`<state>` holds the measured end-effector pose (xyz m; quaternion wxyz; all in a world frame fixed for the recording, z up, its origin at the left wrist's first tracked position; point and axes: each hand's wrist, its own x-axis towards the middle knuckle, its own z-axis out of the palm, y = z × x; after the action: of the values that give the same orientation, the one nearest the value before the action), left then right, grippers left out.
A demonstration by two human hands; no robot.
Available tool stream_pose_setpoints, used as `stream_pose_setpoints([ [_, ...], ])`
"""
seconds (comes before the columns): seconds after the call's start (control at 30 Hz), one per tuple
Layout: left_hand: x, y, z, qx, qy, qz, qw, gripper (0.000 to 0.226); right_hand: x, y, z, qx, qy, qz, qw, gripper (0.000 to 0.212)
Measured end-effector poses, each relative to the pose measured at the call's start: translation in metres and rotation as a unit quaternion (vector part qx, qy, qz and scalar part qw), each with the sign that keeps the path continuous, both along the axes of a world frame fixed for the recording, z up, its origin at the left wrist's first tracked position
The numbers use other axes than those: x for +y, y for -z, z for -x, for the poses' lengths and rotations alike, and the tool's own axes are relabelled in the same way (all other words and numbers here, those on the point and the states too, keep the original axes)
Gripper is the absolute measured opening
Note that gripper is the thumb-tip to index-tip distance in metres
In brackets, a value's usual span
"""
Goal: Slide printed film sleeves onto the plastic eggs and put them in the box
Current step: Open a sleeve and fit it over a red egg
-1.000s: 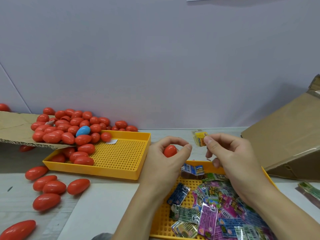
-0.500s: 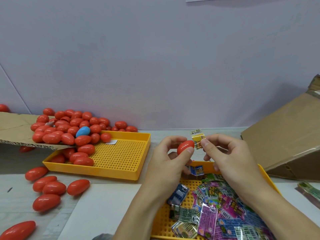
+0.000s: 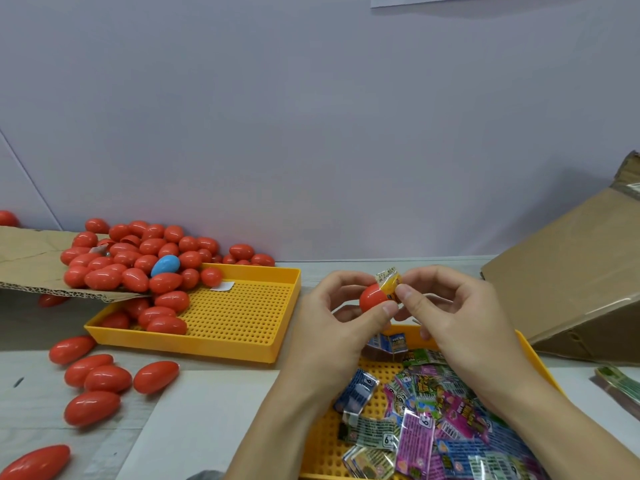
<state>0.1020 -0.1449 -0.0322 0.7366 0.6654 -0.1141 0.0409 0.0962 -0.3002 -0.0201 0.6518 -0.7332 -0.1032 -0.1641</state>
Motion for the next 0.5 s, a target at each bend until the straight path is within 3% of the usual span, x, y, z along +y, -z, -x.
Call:
stream_pose_setpoints([
  [0.3,-0.0012,-0.0017,0.0009,-0.008,-0.015,0.023,1.0,0.027,0.0017,-0.0015,0.0027,-0.006,0.002,0.023,1.0,0.012],
  [0.5,-0.0011,-0.0026,0.0011,-0.015,-0.025,-0.025,0.999,0.032,0.001,-0.0009,0.0032,0.009,0.018,0.022,1.0,0.009],
])
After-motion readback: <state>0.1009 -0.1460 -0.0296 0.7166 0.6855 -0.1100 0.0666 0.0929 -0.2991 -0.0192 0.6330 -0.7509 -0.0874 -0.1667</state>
